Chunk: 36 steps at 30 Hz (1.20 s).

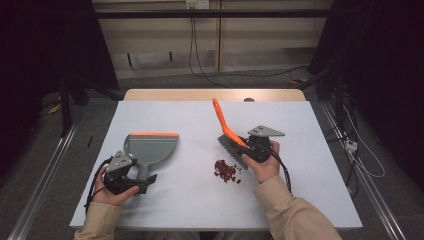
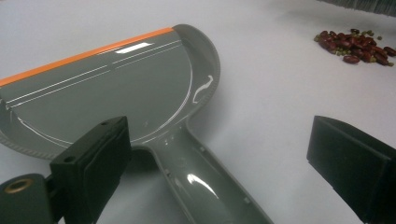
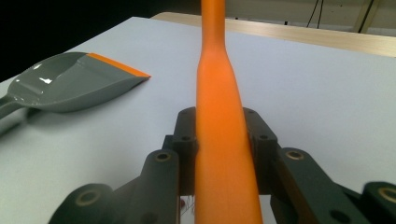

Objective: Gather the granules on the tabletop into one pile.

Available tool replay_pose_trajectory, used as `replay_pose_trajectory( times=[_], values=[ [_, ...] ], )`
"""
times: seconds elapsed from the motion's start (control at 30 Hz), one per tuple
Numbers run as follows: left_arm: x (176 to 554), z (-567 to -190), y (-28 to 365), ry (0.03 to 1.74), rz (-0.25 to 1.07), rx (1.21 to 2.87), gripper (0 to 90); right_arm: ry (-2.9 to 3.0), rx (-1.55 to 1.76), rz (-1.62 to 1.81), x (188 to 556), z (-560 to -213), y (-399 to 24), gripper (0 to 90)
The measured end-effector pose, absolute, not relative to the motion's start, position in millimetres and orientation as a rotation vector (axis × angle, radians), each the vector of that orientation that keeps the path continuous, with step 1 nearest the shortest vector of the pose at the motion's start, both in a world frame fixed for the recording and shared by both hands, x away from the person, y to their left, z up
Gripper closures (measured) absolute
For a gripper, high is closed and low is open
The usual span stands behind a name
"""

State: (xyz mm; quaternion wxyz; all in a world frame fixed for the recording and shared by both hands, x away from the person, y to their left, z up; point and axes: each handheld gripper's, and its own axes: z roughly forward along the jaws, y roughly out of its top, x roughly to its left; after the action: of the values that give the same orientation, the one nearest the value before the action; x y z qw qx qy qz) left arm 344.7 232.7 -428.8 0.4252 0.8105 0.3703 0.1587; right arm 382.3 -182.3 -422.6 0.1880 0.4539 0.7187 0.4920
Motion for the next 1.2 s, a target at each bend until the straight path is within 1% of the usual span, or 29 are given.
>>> replay_pose_trajectory(
  times=[0.37, 0.6, 0.83, 1.03, 1.2],
  values=[
    [342.1, -426.0, 231.9, 0.911, 0.391, 2.009, 6.3, 1.981, 1.295, 1.244, 351.6, -439.4, -197.7, 71.1],
    [341.4, -424.0, 230.5, 0.901, 0.393, 2.004, 6.3, 1.914, 1.268, 1.187, 336.8, -443.8, -178.0, 71.1],
    [341.6, -424.2, 231.4, 0.897, 0.391, 2.0, 6.3, 1.897, 1.248, 1.209, 341.0, -446.7, -156.2, 71.1],
    [342.2, -424.4, 232.1, 0.895, 0.391, 1.997, 6.2, 1.871, 1.27, 1.252, 345.2, -444.2, -157.0, 71.1],
    [341.6, -424.5, 231.7, 0.897, 0.392, 1.996, 6.3, 1.86, 1.274, 1.282, 337.3, -438.6, -167.0, 71.1]
  ],
)
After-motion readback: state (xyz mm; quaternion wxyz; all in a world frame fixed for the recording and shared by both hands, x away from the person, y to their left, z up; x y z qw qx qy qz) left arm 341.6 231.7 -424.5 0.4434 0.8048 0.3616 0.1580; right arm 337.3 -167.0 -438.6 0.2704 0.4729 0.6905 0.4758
